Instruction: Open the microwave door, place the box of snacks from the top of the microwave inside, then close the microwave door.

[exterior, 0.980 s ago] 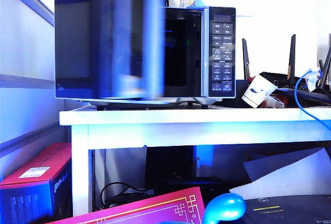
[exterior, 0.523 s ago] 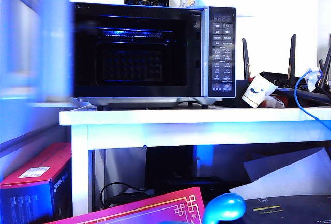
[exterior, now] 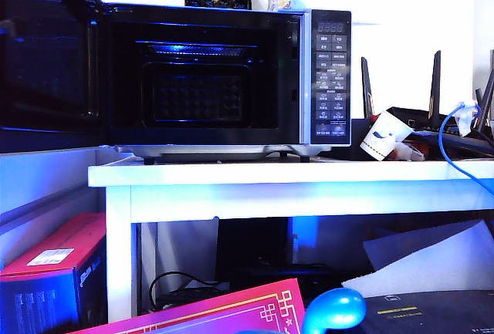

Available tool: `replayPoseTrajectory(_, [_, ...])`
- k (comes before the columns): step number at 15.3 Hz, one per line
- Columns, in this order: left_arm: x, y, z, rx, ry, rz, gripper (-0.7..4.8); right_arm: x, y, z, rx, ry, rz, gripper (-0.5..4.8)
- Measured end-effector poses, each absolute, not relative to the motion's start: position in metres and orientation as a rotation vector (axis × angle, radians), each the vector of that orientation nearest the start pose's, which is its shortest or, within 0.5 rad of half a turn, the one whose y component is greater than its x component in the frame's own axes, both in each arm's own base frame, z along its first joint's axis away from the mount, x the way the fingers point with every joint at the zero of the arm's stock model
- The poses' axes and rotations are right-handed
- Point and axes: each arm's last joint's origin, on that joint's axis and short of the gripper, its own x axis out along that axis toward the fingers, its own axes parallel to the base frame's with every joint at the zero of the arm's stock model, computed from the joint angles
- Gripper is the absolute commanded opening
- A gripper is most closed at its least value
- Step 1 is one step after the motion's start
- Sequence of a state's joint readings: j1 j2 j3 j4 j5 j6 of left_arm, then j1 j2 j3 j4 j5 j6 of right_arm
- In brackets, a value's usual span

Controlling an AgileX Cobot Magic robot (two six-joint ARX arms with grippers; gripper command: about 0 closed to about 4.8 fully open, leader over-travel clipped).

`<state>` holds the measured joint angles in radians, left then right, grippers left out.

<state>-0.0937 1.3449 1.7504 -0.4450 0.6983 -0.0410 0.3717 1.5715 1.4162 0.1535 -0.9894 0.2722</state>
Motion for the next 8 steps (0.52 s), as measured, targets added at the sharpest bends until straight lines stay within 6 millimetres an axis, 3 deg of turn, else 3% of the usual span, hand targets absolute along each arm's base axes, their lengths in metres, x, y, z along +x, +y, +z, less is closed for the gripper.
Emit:
replayPoseTrajectory(2, [0.258,-0.047,0.503,-0.056,0.085,-0.804,-0.05,0.322,0.15,0.401,0.219,0.07,1.255,4.45])
replayPoseTrajectory(4, [0.267,-0.053,0.495,-0.029,0.112,-0.828,-0.05,0.323,0.146,0.41,0.228,-0.028,1.097,3.79])
replayPoseTrajectory(8, [0.286,-0.054,0.481,-0.024,0.154,-0.828,-0.05,0.326,0.141,0.42,0.142,-0.212,0.834,3.88])
